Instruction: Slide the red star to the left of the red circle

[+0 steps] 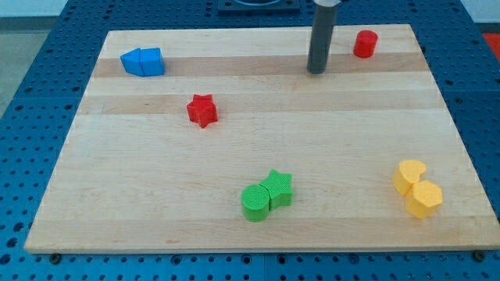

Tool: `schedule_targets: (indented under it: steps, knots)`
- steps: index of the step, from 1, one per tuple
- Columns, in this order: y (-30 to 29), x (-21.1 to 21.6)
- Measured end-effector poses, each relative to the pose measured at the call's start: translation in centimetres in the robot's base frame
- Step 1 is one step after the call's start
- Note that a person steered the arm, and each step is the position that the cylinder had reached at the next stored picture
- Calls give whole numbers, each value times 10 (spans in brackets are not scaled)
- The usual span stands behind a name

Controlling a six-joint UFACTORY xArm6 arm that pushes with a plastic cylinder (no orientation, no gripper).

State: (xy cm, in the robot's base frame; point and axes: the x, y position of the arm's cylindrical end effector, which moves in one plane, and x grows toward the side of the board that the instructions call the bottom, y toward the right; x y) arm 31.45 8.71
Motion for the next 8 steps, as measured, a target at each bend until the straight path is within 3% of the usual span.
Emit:
schedule_targets:
  steps: [6,7,8]
  knots:
    - [-201,168]
    - [-223,177]
    - [-232,158]
